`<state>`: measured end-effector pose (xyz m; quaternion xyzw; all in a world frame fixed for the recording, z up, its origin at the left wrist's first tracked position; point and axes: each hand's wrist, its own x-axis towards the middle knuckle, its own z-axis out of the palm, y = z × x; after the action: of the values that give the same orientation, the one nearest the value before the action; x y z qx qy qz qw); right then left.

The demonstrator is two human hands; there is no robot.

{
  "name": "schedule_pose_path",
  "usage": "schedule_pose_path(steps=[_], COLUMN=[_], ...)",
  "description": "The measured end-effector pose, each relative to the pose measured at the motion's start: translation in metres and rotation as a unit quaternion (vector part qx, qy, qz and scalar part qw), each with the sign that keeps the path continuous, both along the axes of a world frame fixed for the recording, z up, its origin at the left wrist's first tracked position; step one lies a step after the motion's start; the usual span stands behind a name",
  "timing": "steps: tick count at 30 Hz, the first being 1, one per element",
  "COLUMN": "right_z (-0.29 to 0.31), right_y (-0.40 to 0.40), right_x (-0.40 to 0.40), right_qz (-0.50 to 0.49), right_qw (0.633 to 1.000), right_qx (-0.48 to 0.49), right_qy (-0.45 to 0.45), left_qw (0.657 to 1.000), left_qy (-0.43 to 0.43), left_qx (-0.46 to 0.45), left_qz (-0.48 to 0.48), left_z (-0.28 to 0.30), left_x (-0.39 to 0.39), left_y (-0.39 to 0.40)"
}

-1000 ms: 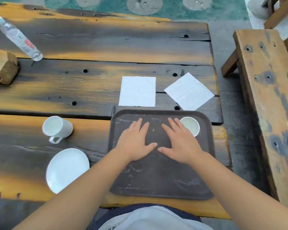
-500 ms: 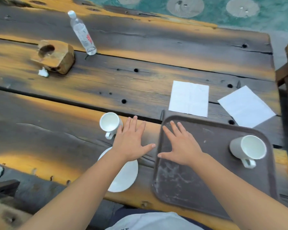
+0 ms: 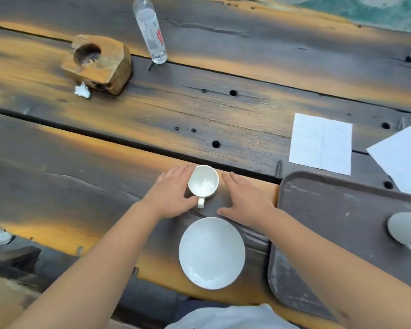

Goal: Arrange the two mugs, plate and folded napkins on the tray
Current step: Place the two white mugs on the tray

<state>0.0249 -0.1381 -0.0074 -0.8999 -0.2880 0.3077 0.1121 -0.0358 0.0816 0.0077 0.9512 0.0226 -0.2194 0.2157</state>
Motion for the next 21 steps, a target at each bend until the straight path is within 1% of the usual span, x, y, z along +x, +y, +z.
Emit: schedule_pose_path(steps=[2,4,13,21], right_z=[-0.003,-0.006,-0.020,-0.018], right_y=[0.014,0.027,0.049,0.032], right_x=[0.001,0.003,0.010,0.012], right_qz=[-0.018,-0.042,-0.092,-0.129], right_qw=[1.000,0.998,0.992,0.980], right_qx=[0.021,0.041,0.072,0.137], right_qy=[0.008,0.012,0.043,0.064], left_qw=[0.996,0.993,0.987,0.982], left_qy=[0.043,0.063,0.036,0.001], left_qx=[-0.073,-0.104,-0.155,-0.187], left_qz=[0.000,-0.001,0.009,0.000], left_z=[-0.003,-0.006,-0.035,-0.028], left_x=[0.004,0.007,0.022,0.027], left_y=[0.011,0.016,0.017,0.010])
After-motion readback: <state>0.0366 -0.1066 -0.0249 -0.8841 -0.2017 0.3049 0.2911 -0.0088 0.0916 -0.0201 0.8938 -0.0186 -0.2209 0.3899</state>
